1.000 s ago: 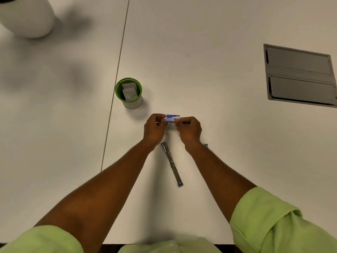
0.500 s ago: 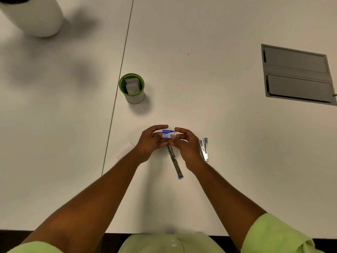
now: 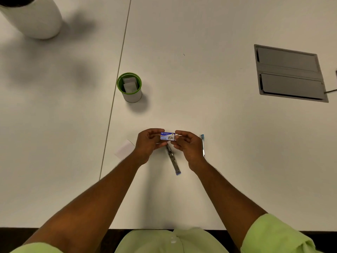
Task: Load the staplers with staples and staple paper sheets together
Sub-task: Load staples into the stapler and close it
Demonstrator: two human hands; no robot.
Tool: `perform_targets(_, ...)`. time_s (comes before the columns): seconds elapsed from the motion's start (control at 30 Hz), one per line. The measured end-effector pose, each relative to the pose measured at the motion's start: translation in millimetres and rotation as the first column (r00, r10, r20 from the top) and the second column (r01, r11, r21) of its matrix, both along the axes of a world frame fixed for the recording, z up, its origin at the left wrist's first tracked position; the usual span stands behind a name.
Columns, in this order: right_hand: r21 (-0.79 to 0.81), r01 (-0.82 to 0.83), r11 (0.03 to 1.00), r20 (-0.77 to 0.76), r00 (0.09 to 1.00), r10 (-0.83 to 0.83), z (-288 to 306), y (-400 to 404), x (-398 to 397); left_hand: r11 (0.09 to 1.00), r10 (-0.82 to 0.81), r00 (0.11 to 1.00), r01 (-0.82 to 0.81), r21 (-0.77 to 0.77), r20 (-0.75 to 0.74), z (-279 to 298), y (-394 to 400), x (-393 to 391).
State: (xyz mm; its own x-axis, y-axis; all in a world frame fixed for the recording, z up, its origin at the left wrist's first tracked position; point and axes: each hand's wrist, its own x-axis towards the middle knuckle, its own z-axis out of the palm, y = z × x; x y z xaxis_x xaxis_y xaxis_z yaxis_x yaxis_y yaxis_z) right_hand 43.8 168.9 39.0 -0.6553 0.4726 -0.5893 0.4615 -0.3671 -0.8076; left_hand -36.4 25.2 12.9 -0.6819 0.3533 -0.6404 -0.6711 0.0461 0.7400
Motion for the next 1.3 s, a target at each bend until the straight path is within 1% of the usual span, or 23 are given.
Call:
perform_targets(0.13,0.015,0.001,1.0,0.02,1.0,-0.001,-4,-1,3,0.999,0.023,1.0,-0.023,-0.024,-0.014,1,-1,3)
perform_targets(0.33,0.03,0.006,1.0,0.016,1.0,-0.007,-6,-6,8,0.998,0.064,0.997,-0.064,-0.021,0.03,-1,-6,8)
perform_targets(0.4,0.034,0.001,0.999,0.023,1.0,-0.001,-6,-6,9,0.996,0.083,0.994,-0.083,-0.015,0.066,-1,-7,7)
perform_targets(0.5,0.019,-0.023,1.0,0.022,1.0,0.022,-5,-7,9,0.991,0.129,0.978,-0.134,0.022,0.163,0,-8,5)
perform_targets(0.53,0.008,-0.038,0.999,0.017,0.999,0.037,-4,-7,9,0.991,0.119,0.976,-0.129,0.041,0.184,0,-8,5)
perform_targets(0.57,0.0,-0.055,0.998,0.013,0.998,0.055,-4,-7,9,0.992,0.097,0.978,-0.11,0.061,0.184,1,-8,5)
perform_targets(0.67,0.007,-0.082,0.997,0.007,0.997,0.082,-3,-8,8,0.997,0.016,0.994,-0.025,0.077,0.112,3,-9,7)
perform_targets(0.73,0.038,-0.076,0.996,0.016,0.997,0.076,-4,-9,8,0.998,0.011,0.997,-0.016,0.06,0.077,3,-10,8)
perform_targets(0.87,0.108,-0.057,0.993,0.061,0.997,0.05,-9,-10,7,0.998,0.023,0.998,-0.026,0.054,0.057,4,-11,9)
perform_targets(0.93,0.19,-0.08,0.978,0.082,0.995,0.065,-9,-13,7,0.999,0.01,0.998,-0.014,0.051,0.063,3,-12,10)
perform_targets(0.97,0.293,-0.113,0.95,0.094,0.992,0.089,-9,-15,8,0.999,0.004,0.998,-0.008,0.053,0.067,3,-12,11)
perform_targets(1.0,0.426,-0.159,0.89,0.105,0.986,0.126,-7,-18,8,0.999,-0.001,0.998,-0.003,0.051,0.068,3,-13,11)
perform_targets(1.07,0.663,-0.254,0.704,0.138,0.966,0.219,-4,-22,11,0.999,-0.009,0.998,0.007,0.04,0.059,2,-14,10)
perform_targets(1.13,0.78,-0.338,0.527,0.222,0.936,0.271,-2,-24,13,0.999,-0.014,0.999,0.013,0.032,0.052,1,-15,9)
perform_targets(1.17,0.798,-0.37,0.475,0.265,0.924,0.274,-1,-24,13,0.999,-0.018,0.999,0.016,0.031,0.049,1,-15,9)
perform_targets(1.2,0.8,-0.389,0.456,0.294,0.918,0.267,-1,-24,13,0.999,-0.023,0.999,0.022,0.029,0.043,1,-15,9)
perform_targets(1.3,0.783,-0.406,0.471,0.326,0.913,0.246,-2,-23,11,0.999,-0.052,0.999,0.052,0.009,0.012,2,-13,9)
